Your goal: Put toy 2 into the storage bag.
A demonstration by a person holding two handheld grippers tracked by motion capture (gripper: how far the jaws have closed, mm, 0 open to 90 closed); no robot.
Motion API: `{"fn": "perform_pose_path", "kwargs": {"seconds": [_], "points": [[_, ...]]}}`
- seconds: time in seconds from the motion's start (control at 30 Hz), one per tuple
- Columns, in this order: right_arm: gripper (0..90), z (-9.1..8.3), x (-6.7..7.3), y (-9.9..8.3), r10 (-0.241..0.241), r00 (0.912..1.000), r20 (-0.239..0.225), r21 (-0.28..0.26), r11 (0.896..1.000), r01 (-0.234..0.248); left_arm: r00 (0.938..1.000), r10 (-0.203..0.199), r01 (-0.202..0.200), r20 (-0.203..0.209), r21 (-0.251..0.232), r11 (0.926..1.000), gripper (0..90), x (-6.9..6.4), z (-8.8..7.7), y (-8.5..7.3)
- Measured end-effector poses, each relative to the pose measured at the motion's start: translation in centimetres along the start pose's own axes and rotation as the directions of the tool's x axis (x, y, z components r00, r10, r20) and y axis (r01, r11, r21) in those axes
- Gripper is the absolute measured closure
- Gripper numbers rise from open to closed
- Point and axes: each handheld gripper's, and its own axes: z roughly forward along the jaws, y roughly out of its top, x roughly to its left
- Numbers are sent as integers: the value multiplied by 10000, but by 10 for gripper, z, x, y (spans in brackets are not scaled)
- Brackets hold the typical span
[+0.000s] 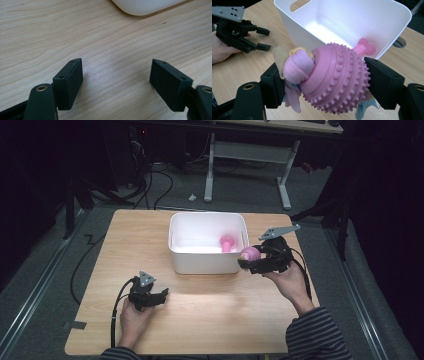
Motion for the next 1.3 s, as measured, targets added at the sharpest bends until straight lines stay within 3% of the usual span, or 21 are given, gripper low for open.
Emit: {"fn": "perform_pose_path", "kwargs": {"seconds": [0.2,0.5,0.73,1.3], "points": [[251,6,-1,14,-185,9998,6,182,9997,185,10000,-1,1,2,-1,10000,270,0,0,0],[251,10,-6,30,-20,9999,-98,170,9999,22,10000,11,-11,9,10,10000,270,0,0,0],[251,16,-10,45,39,9999,124,95,9999,-40,10000,5,-5,-3,12,10000,270,0,0,0],[249,49,-23,78,313,9995,107,816,9962,-320,10000,0,0,22,1,10000,268,0,0,0]]}}
